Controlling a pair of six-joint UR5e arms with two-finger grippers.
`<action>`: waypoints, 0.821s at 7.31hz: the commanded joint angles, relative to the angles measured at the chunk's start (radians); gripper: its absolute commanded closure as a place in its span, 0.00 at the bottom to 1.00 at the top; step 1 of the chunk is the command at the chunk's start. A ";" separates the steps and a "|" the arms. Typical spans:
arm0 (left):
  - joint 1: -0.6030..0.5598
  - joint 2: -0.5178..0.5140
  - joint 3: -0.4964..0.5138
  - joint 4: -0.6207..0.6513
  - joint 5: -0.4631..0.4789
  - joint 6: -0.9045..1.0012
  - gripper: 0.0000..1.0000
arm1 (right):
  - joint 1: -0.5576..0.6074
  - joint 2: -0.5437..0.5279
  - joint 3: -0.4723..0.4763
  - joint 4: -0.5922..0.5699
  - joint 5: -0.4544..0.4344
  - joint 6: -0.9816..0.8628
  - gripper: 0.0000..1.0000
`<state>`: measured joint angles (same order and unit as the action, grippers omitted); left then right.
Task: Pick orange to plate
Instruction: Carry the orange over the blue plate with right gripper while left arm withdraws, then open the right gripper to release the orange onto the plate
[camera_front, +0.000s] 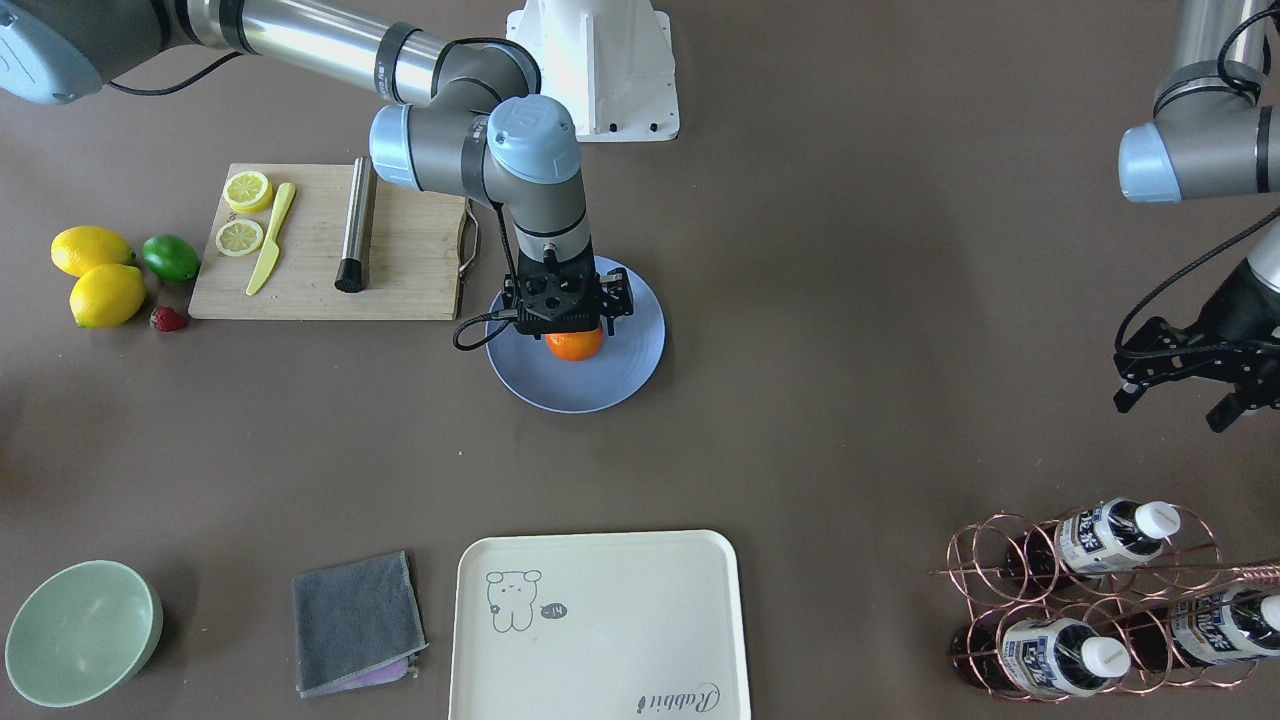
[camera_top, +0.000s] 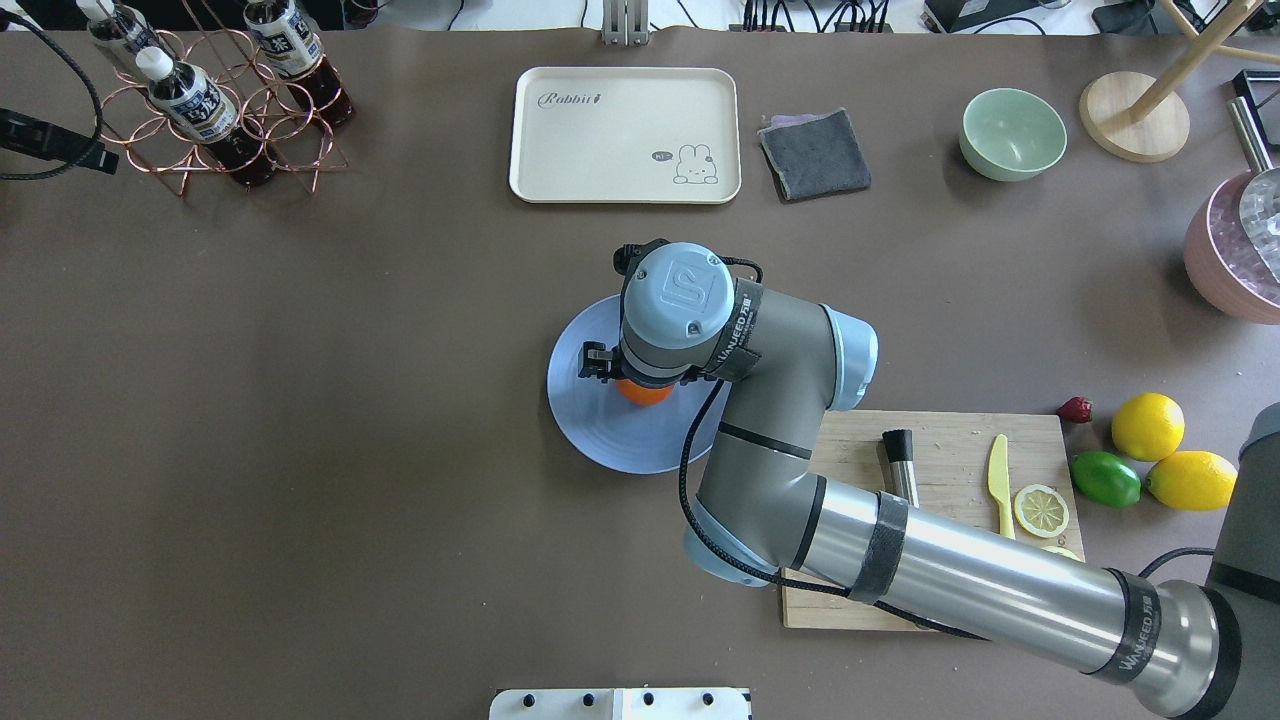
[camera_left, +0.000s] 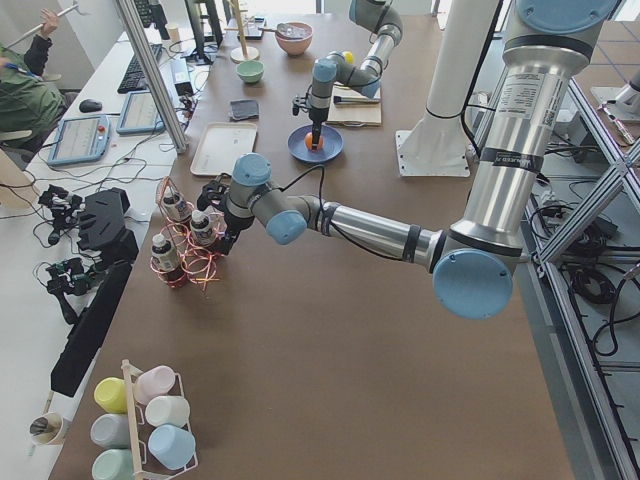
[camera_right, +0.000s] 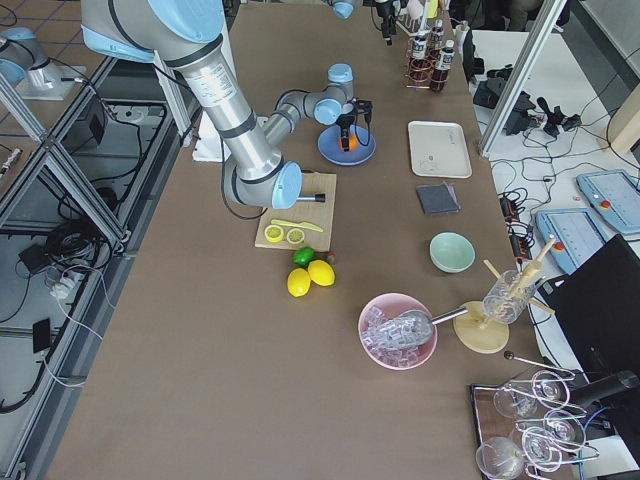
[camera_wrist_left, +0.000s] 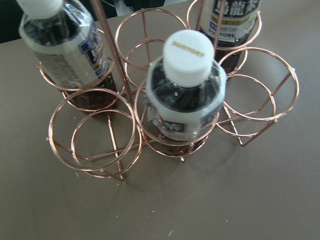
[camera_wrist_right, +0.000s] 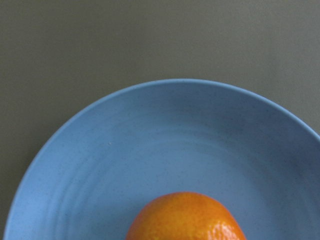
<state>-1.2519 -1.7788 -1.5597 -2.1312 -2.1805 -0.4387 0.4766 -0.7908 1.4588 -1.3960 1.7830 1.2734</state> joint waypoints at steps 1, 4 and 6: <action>-0.165 0.022 0.018 0.070 -0.123 0.192 0.02 | 0.063 0.047 0.163 -0.204 0.056 -0.002 0.00; -0.399 0.062 0.024 0.296 -0.165 0.652 0.02 | 0.211 0.015 0.395 -0.470 0.200 -0.047 0.00; -0.469 0.137 0.010 0.355 -0.163 0.813 0.02 | 0.411 -0.170 0.481 -0.521 0.309 -0.334 0.00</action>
<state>-1.6785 -1.6882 -1.5414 -1.8097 -2.3451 0.2793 0.7650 -0.8459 1.8804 -1.8844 2.0268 1.1126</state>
